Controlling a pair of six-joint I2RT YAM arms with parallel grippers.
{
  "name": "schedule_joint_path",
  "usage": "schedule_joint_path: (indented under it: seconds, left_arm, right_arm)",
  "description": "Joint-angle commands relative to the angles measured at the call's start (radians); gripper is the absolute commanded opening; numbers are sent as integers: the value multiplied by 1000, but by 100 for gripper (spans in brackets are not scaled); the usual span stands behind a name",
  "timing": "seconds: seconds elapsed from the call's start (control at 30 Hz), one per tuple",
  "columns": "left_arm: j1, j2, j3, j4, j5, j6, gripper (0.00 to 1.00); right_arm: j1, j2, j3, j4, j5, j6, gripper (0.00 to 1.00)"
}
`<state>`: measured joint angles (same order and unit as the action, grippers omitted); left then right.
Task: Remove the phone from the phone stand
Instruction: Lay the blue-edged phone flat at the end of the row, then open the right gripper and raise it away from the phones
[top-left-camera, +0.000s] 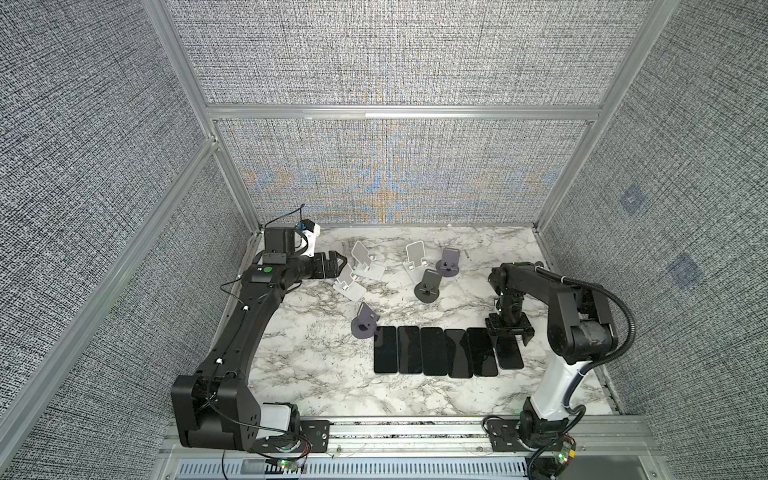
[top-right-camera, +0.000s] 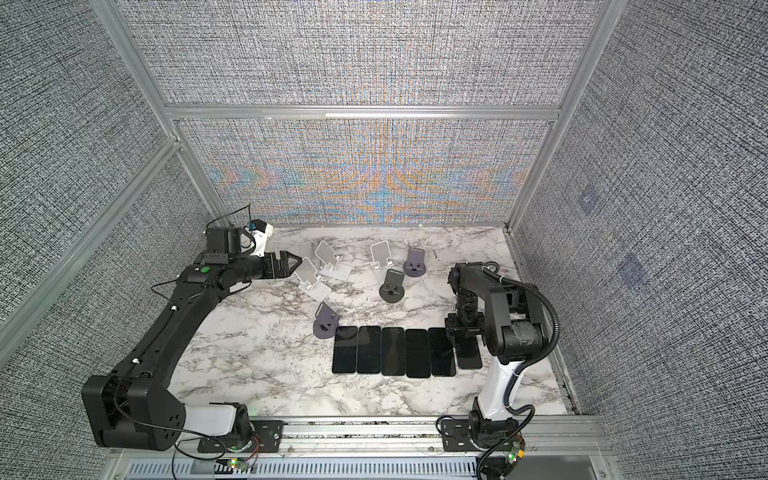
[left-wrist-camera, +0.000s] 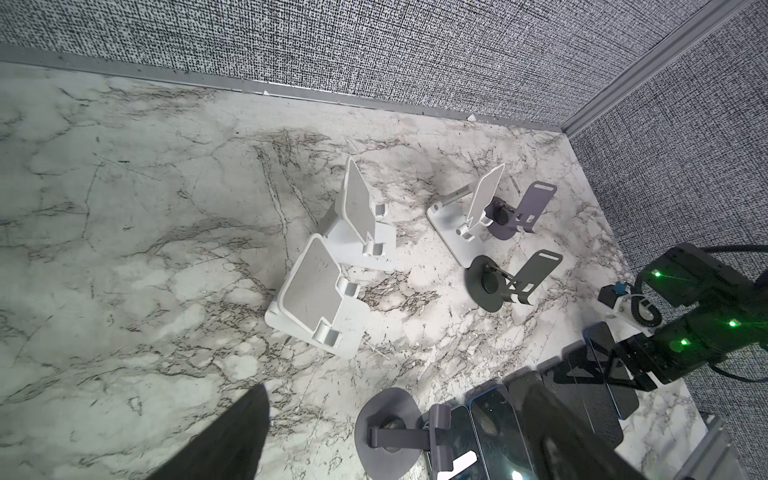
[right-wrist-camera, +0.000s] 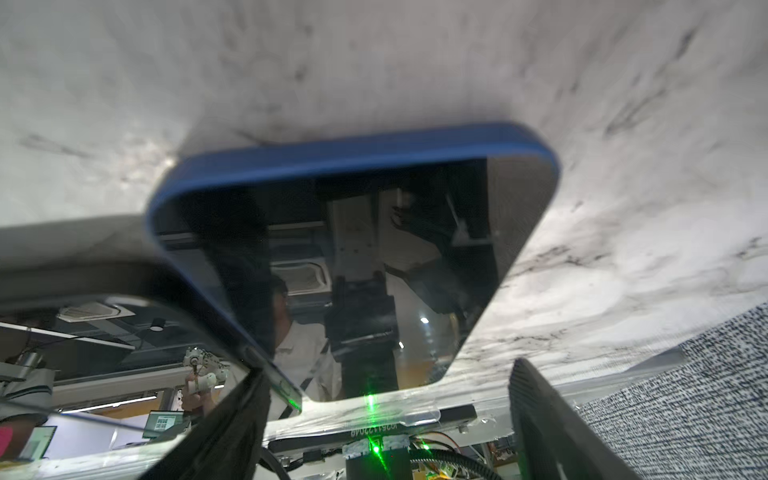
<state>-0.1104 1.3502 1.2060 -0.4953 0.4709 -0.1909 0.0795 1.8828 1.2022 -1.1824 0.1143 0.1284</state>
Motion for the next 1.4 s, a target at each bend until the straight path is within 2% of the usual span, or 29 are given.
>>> schedule_joint_path:
  seconds: [0.0,0.13,0.3,0.4,0.57,0.7,1.03,1.37]
  left_arm:
    - [1,0,3,3,-7,10,95]
    - [1,-1,4,1,-1,7,95]
    - [1,-7,4,4,1,7,95]
    - [1,-12,3,5,1,9,96]
    - [1,-17,3,4,-1,11,95]
    - [1,-16,4,3,-4,12,95]
    - [0,-10,4,1,-5,12,95]
    - [1,-11,3,3,-2,11,95]
  right_arm:
    - [1,-6,8,-22,-8,1,81]
    - [-43,-83,8,2,-17,30,80]
    - [-133,-157,8,108,-1,71,72]
    - [-178,-158,2,189,17,84,60]
    - [-212,-135,-11,277,84,67,25]
    - [-227,-89,-28,308,61,53,12]
    - [-195,-100,-110,304,-6,109,11]
    - [-162,-135,-180,297,-21,138,11]
